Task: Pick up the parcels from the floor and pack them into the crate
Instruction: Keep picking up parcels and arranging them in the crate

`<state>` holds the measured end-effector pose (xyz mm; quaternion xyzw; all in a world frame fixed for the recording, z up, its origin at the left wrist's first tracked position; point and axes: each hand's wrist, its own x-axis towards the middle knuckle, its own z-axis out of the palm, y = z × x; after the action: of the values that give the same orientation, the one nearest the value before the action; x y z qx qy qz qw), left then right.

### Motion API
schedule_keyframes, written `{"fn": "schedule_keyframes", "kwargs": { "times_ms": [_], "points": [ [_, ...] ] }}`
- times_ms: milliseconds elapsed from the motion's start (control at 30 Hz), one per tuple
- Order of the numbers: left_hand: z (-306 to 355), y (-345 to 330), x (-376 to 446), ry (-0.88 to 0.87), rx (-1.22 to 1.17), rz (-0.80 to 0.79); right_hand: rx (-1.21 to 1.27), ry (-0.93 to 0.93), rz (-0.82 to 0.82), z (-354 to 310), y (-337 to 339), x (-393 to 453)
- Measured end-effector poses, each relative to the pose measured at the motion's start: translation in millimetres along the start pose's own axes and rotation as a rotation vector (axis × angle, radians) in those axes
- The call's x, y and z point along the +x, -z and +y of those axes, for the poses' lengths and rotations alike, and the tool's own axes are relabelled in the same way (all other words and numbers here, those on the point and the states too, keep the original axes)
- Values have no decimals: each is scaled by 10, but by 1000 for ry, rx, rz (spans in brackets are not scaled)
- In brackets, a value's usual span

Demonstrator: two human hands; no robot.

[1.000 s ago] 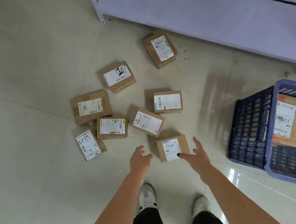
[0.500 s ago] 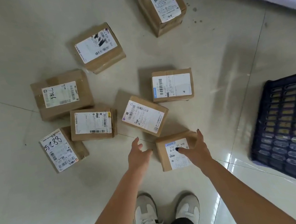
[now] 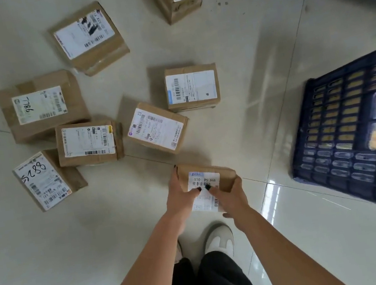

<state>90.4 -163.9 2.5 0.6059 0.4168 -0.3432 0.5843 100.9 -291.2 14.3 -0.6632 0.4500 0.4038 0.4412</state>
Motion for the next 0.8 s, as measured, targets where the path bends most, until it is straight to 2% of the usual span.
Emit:
{"fn": "schedule_keyframes", "kwargs": {
  "times_ms": [167,333,500,667,800],
  "points": [
    [425,18,-538,-196,312,29,91,24,-27,-129,306,-685],
    [1068,-145,-1005,-475,428,69,278,132,2,-430,741,-1121],
    [1807,-428,-1444,-689,442,101,486,310,47,-805,1223,-1463],
    [2466,-823,-1864,-802,518,124,573,430,45,-1077,1773,-1724],
    [2828,-1398,-2103,-858,550,114,533,463,65,-1135,2303,-1779]
  ]
}}
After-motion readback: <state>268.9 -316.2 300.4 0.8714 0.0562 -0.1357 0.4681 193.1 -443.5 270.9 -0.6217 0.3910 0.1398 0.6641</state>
